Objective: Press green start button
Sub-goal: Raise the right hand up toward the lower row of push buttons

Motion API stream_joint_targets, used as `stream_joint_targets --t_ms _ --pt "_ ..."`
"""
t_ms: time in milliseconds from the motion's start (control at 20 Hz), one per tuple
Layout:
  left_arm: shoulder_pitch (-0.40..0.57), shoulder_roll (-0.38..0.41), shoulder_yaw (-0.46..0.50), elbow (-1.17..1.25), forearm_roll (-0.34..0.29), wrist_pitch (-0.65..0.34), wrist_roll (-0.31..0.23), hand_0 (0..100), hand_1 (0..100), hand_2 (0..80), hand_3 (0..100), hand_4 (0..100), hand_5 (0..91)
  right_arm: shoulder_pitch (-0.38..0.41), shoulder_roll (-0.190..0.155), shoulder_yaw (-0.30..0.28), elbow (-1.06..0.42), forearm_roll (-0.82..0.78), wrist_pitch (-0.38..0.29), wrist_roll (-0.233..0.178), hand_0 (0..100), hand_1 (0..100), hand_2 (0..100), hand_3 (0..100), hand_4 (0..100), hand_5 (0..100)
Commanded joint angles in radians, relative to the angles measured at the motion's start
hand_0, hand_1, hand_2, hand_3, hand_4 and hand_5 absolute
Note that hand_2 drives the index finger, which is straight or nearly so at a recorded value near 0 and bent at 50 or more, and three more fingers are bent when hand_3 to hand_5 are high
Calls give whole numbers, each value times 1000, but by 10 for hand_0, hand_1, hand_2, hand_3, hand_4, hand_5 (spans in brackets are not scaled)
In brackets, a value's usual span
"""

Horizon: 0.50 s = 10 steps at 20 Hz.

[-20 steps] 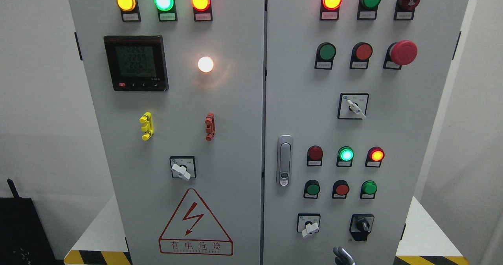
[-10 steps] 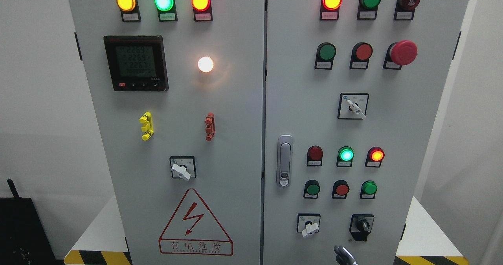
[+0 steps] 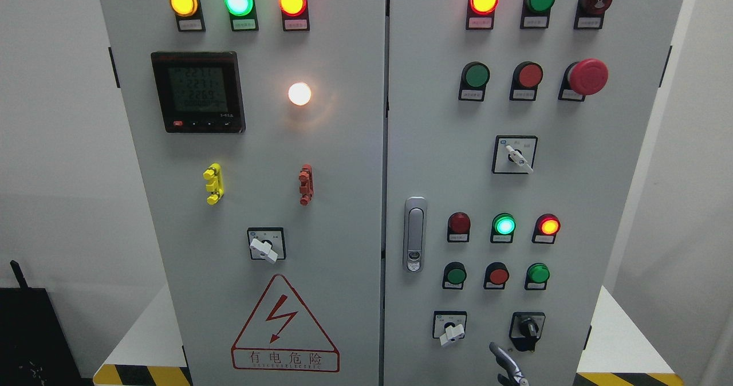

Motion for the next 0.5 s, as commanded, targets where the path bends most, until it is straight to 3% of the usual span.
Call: stream_joint_targets --t_ms 0,300,450 --pt "0 0 0 0 0 0 0 120 556 0 0 0 0 -28 1 -2 3 200 -31 -22 266 261 0 161 80 0" --pt "0 0 0 0 0 0 0 120 556 0 0 0 0 -62 1 -22 11 390 -54 -58 240 288 0 318 232 0" --pt "0 0 0 0 0 0 0 120 556 0 0 0 0 -85 1 -39 29 490 -54 -84 251 305 0 399 323 58"
